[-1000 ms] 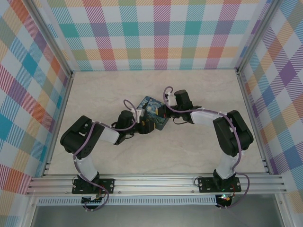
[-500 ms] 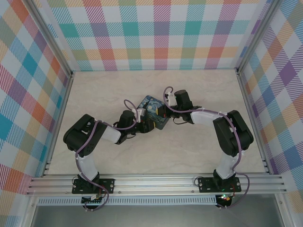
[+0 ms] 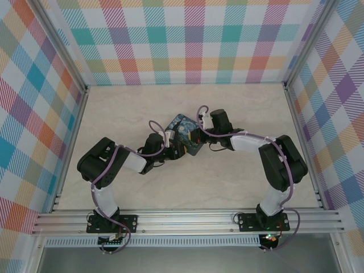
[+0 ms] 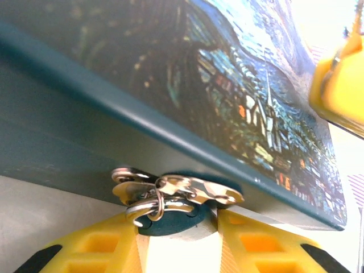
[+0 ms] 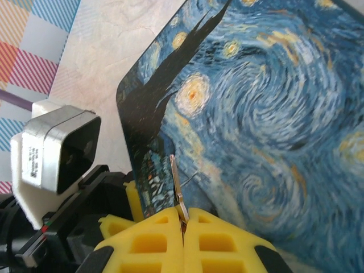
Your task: Unlock a padlock with a key
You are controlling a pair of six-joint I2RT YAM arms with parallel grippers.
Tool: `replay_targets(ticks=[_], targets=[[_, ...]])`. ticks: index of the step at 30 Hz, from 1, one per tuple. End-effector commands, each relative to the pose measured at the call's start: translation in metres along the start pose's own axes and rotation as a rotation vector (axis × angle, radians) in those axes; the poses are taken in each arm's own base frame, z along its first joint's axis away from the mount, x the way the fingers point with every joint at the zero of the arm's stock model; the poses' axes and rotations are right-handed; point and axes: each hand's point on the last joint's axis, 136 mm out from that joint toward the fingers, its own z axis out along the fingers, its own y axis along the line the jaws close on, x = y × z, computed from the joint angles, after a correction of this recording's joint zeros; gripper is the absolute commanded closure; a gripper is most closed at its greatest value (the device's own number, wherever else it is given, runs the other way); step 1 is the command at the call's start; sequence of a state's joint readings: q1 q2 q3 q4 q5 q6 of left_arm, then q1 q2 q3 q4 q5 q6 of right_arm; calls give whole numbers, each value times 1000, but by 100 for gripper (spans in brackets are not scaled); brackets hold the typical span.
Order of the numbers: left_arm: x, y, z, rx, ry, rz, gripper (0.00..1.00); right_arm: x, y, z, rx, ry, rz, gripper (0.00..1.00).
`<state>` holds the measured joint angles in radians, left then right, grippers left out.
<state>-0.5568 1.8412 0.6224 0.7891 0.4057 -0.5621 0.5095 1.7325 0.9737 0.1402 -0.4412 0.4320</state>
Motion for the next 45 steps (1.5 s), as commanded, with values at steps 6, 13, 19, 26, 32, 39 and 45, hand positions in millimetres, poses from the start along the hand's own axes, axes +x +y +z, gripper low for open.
replay_targets(ticks=[6,13,19,26,32,39,45], targets=[[-21,-27,-2,33,-71,-62,70,14,16,-42,33,-31,-137,95],[-24,-33,-6,29,-68,-200,72,69,3,-59,106,28,-245,95],[-27,-42,-10,39,-52,-254,73,101,3,-44,120,117,-322,95],[-25,-45,-9,54,-34,-291,73,107,7,-23,122,181,-379,95],[-22,-41,-10,33,-31,-285,73,103,5,-19,133,173,-384,95],[-15,-21,-3,-30,-41,-275,70,106,4,-25,148,190,-385,95],[-20,-14,1,-33,-87,-234,62,97,15,-34,126,148,-386,95]])
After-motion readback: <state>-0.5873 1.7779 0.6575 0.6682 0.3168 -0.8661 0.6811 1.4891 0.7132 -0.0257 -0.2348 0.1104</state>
